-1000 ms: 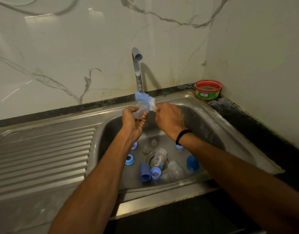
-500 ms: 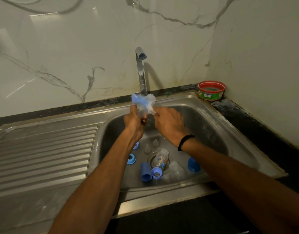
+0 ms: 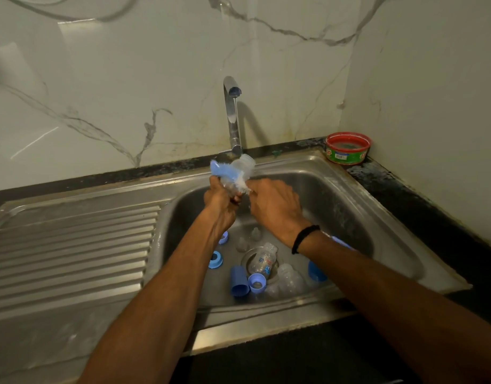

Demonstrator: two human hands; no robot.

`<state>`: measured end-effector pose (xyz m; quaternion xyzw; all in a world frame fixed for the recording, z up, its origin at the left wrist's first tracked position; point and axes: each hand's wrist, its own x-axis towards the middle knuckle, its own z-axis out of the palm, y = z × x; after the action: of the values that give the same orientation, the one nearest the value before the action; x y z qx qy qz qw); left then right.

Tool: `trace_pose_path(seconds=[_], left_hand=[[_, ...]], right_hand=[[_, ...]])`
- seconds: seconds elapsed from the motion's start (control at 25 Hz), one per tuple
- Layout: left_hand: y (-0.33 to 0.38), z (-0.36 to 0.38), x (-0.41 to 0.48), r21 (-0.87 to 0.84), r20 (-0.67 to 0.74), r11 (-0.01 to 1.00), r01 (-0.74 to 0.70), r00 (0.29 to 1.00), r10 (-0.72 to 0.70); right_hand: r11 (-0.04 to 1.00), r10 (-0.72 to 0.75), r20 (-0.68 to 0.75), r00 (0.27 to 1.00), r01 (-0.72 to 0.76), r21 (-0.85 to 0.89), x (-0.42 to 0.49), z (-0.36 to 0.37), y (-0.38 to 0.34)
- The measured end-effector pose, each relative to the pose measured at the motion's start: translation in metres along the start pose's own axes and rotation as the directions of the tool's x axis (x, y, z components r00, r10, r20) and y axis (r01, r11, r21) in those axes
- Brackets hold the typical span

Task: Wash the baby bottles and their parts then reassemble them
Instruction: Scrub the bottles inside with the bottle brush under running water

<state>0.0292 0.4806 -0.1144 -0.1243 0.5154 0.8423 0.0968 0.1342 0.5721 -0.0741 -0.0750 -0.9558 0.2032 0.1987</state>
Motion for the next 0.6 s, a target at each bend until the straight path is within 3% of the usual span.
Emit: trace_pose_path(seconds=[0.16, 0.28, 0.4, 0.52, 0.6], left_hand=[[-0.0009, 0.0007, -0.0024, -0.001, 0.04, 1.0, -0.001, 0.999, 0.001], [0.0017, 0.0004, -0.001, -0.044, 0.056, 0.999, -0.003, 0.998, 0.005], [0.0009, -0.0032, -0.0024, 0.009, 0.066, 1.0, 0.005, 0.998, -0.006], [0.0046, -0.0051, -0.0044, -0.023, 0.137, 1.0, 0.005, 0.991, -0.002], [0.0046, -0.004, -0.0088, -0.029, 0.165, 1.0, 0.004, 0.986, 0.001]], right_hand=[[1.0, 0.023, -0.055, 0.998, -0.023, 0.006, 0.0019, 0.0014, 0.0045], [1.0, 0.026, -0.001, 1.0, -0.026, 0.008, 0.0027, 0.0012, 0.0041], [0.998, 0.05, -0.072, 0.996, -0.048, 0.029, 0.001, 0.0034, 0.0081], [0.999, 0.038, -0.021, 0.999, -0.037, 0.032, 0.0008, 0.0032, 0.0055], [0.998, 0.059, -0.072, 0.996, -0.057, 0.027, 0.0001, 0.002, 0.0082]])
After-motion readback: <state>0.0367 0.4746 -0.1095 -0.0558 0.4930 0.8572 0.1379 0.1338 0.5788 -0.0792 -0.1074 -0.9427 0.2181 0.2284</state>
